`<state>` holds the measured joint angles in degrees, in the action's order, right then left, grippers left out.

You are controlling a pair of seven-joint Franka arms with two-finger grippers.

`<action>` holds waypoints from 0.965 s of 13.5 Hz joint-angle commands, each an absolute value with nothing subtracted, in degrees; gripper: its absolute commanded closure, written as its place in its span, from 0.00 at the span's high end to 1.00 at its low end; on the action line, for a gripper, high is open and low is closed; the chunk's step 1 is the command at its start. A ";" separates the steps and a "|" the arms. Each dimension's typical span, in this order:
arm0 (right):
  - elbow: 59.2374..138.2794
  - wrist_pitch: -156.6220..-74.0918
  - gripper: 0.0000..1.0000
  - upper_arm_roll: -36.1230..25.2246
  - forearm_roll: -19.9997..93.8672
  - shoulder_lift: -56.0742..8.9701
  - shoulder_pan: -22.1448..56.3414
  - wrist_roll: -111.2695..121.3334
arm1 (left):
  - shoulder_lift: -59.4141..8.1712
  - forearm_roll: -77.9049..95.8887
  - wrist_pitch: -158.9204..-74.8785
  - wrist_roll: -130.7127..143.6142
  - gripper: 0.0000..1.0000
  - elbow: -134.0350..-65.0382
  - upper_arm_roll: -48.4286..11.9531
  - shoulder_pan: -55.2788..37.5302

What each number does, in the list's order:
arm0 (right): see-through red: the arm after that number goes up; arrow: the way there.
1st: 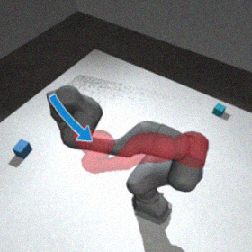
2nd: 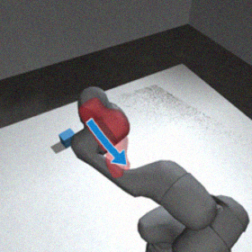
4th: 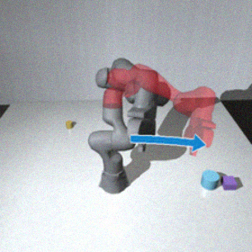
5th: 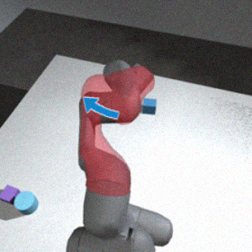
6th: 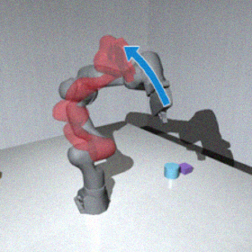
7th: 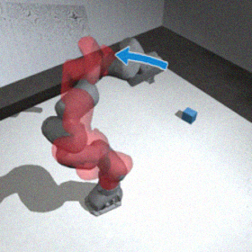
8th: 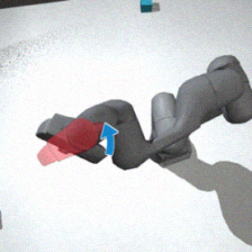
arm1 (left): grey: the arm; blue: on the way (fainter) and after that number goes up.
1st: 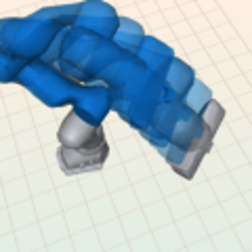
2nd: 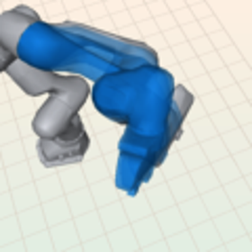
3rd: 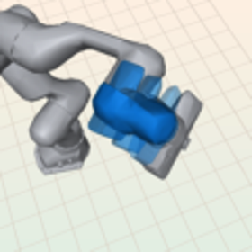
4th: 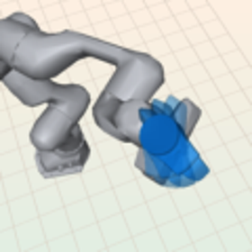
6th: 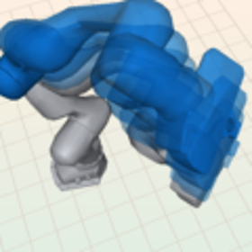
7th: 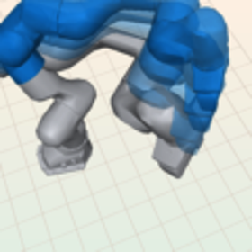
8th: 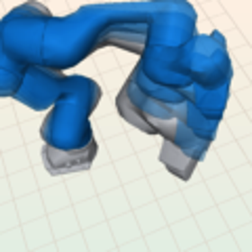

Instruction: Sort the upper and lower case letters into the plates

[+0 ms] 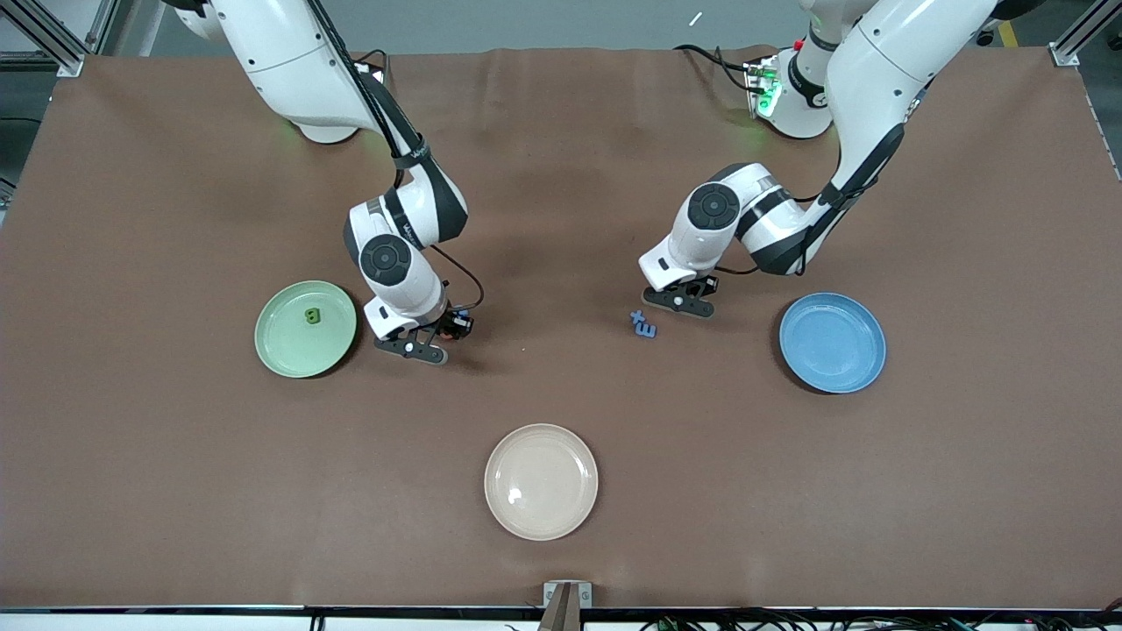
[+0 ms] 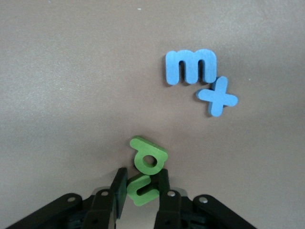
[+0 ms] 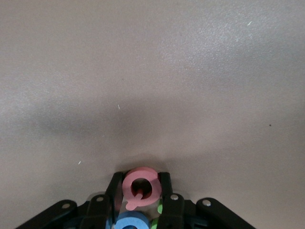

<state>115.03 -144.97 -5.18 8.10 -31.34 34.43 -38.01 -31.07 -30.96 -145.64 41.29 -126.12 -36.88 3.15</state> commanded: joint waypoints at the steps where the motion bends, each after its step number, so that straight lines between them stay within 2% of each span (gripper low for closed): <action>1: 115.23 -141.26 0.00 -5.54 8.70 -30.50 33.32 -37.53 | -31.38 -32.61 -146.34 45.08 0.19 -125.95 -37.00 3.43; 4: 112.51 -131.52 0.00 -5.62 8.61 -27.08 29.72 -31.76 | -30.59 -32.52 -145.38 47.46 0.14 -125.68 -37.09 3.43; 7: 112.59 -125.00 0.00 -5.62 8.61 -23.13 23.14 -18.42 | -29.01 -31.91 -141.17 47.55 0.14 -124.37 -37.44 3.60; 10: 116.00 -124.89 0.00 -5.71 8.61 -20.40 16.55 -5.58 | -26.29 -31.46 -138.70 47.37 0.13 -124.01 -37.70 3.87; 13: 117.77 -125.59 0.00 -5.80 8.61 -20.21 10.39 4.98 | -24.35 -31.20 -137.11 47.02 0.13 -123.93 -39.89 8.06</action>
